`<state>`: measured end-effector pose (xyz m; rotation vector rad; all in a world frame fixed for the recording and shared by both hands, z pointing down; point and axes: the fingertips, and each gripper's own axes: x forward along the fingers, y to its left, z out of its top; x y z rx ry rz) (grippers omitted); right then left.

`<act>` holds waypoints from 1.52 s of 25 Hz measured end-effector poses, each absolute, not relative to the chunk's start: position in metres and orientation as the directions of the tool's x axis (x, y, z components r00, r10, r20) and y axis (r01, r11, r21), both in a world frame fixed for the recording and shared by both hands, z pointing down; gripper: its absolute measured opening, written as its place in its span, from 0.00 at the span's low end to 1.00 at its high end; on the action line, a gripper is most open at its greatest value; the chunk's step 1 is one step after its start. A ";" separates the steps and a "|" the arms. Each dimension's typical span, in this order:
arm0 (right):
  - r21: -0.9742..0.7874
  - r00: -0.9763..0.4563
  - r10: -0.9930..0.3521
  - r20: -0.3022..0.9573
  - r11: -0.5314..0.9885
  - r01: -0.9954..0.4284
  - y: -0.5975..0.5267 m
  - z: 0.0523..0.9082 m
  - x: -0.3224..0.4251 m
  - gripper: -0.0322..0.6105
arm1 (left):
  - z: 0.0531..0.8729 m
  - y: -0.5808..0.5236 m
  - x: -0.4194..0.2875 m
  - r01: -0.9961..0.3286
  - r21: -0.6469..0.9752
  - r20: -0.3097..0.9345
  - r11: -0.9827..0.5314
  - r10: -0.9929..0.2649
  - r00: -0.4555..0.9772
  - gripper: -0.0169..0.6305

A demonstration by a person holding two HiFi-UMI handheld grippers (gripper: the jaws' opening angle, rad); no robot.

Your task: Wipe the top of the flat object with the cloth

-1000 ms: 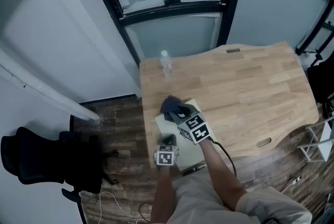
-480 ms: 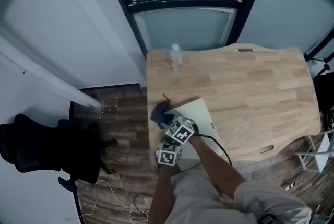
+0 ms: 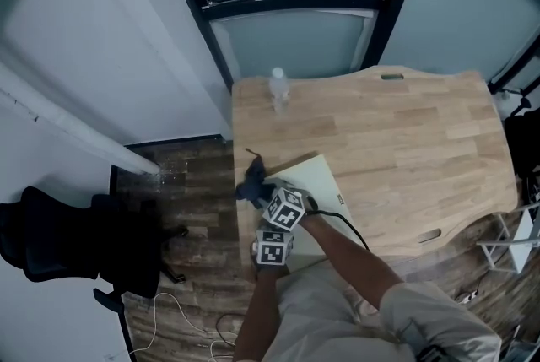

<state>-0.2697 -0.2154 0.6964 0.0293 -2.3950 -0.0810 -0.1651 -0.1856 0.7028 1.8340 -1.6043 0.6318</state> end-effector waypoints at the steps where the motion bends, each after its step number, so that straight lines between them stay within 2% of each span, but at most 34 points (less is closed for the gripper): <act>1: 0.073 -0.732 -0.049 0.680 0.997 0.001 -0.216 0.697 -0.267 0.21 | 0.703 -0.185 -0.164 -0.987 0.142 0.703 -0.076 -0.695 0.154 0.04; 23: 0.176 -0.638 -0.341 0.690 0.935 -0.309 -0.334 0.696 -0.128 0.21 | 0.702 -0.179 -0.164 -0.988 0.144 0.662 -0.047 -0.738 0.132 0.04; 38: 0.161 -0.590 -0.370 0.717 0.912 -0.376 -0.362 0.693 -0.096 0.21 | 0.697 -0.183 -0.167 -0.991 0.130 0.637 -0.043 -0.762 0.117 0.04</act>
